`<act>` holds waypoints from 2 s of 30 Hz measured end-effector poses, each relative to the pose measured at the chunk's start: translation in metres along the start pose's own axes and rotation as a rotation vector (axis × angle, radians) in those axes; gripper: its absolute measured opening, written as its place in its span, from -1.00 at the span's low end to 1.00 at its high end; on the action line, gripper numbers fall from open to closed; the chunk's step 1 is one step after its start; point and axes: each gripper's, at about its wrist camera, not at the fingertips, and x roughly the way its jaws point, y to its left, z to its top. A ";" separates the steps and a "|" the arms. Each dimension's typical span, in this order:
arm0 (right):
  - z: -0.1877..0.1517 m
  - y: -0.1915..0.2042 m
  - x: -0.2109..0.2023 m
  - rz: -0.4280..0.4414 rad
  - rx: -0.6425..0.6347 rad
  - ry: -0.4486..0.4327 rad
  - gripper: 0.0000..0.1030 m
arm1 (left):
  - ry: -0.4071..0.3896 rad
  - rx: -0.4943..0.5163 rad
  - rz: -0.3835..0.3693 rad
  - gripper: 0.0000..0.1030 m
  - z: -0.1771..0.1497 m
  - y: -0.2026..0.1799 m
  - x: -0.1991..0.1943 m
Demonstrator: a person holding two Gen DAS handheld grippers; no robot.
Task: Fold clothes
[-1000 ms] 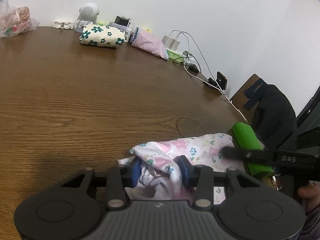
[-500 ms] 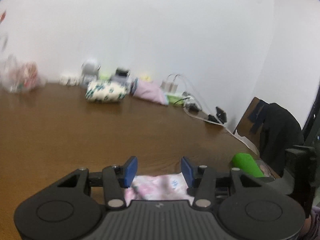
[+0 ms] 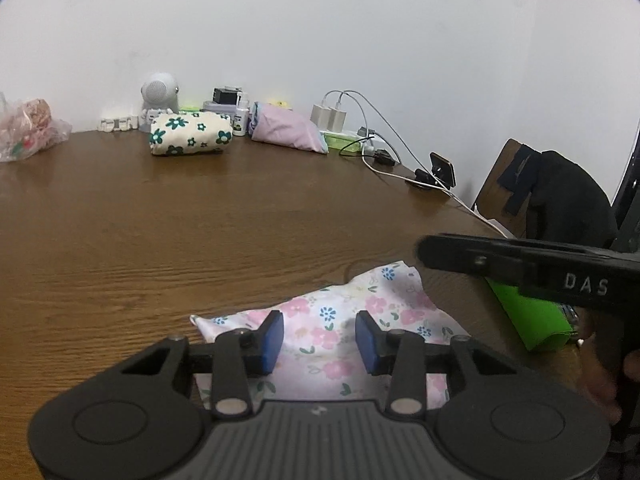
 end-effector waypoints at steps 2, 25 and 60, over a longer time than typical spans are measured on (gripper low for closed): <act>-0.001 0.004 0.018 0.002 -0.009 0.051 -0.46 | 0.001 -0.007 -0.010 -0.25 0.000 0.002 0.000; -0.028 -0.014 -0.006 -0.024 0.120 0.100 0.30 | -0.034 -0.045 -0.107 0.35 -0.006 0.020 -0.035; -0.047 -0.030 -0.002 0.085 0.311 0.177 -0.23 | 0.088 -0.315 -0.116 0.17 -0.016 0.044 -0.025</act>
